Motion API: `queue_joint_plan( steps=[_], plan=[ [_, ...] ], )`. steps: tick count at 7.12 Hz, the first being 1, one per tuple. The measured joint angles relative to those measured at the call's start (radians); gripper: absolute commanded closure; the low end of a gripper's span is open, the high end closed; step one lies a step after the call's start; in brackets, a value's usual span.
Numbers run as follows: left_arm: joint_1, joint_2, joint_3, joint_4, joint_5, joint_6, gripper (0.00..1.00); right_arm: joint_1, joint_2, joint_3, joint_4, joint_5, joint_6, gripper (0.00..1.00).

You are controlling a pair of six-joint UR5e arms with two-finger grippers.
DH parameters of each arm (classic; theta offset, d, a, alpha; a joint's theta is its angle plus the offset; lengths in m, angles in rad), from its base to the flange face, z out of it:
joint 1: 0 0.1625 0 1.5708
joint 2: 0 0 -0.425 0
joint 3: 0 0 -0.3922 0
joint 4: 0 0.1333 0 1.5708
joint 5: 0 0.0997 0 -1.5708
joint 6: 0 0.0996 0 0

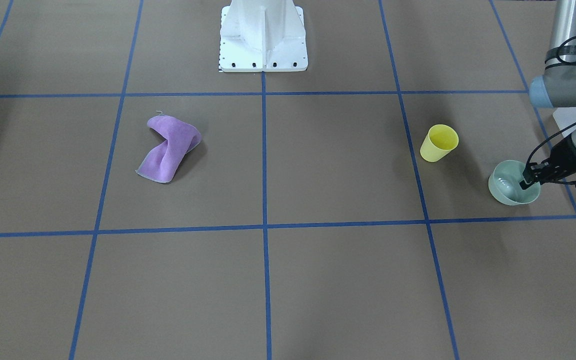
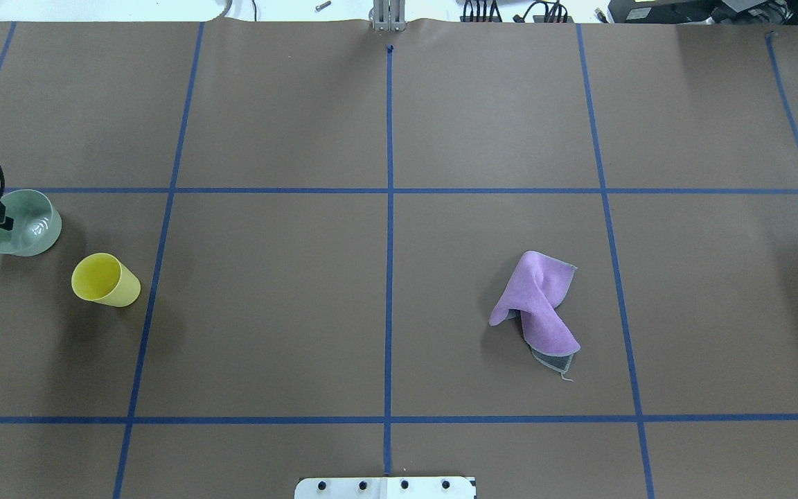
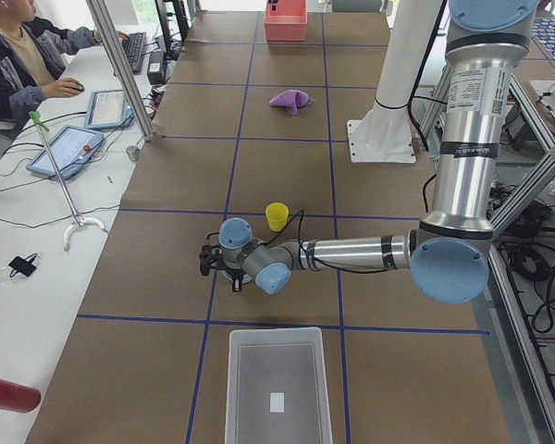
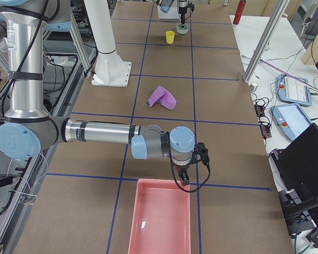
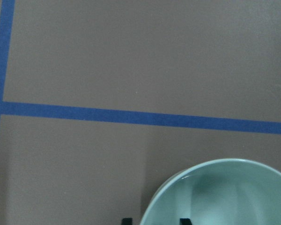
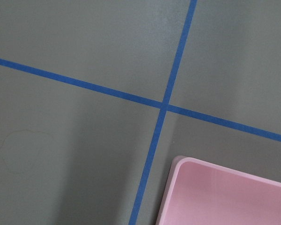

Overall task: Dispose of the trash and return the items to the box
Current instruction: 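Grasp the pale green bowl rim with the left gripper and lift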

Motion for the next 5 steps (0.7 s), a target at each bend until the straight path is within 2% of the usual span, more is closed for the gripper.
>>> queue_joint_plan(
  steps=[3, 5],
  plan=[
    [-0.029, 0.000, -0.057, 0.055, -0.136, 0.054, 1.00, -0.001, 0.001, -0.001, 0.000, -0.001, 0.003, 0.00],
    [-0.155, 0.047, -0.144, 0.148, -0.167, 0.232, 1.00, -0.004, 0.002, 0.000, 0.000, 0.000, 0.007, 0.00]
  ],
)
